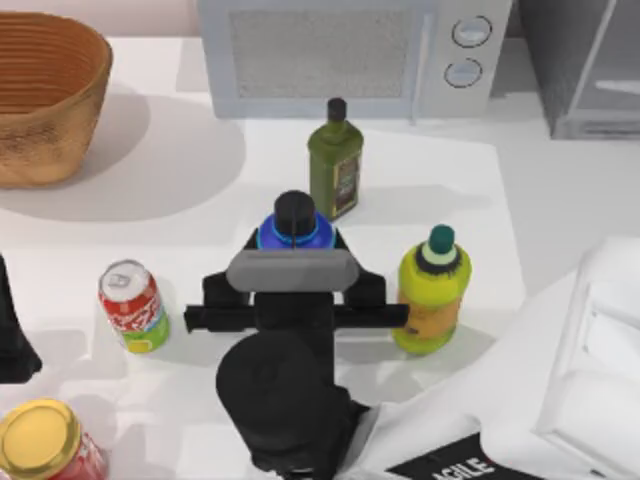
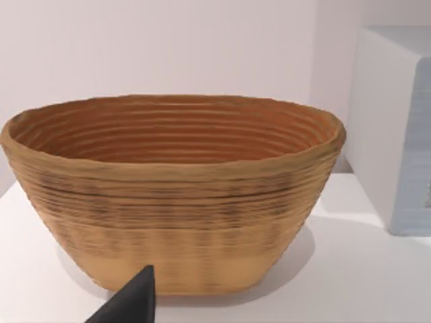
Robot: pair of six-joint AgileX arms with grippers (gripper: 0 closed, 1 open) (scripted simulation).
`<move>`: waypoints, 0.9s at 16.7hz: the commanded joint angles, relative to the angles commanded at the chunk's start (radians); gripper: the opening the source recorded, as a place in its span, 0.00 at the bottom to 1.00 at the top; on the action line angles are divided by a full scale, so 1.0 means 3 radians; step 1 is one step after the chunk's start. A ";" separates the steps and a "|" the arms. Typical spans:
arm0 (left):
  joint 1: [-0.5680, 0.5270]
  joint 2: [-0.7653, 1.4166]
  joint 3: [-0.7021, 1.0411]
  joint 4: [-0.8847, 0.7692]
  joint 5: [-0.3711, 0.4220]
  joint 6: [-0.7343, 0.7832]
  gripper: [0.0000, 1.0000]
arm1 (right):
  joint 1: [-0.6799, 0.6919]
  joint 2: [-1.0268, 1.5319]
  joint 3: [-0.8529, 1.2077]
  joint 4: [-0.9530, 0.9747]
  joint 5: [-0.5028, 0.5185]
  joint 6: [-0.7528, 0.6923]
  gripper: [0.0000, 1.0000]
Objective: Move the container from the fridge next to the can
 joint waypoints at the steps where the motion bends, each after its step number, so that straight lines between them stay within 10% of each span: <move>1: 0.0000 0.0000 0.0000 0.0000 0.0000 0.0000 1.00 | 0.0000 0.0000 0.0000 0.0000 0.0000 0.0000 0.00; 15: 0.0000 0.0000 0.0000 0.0000 0.0000 0.0000 1.00 | 0.0000 0.0000 0.0000 0.0000 0.0000 0.0000 1.00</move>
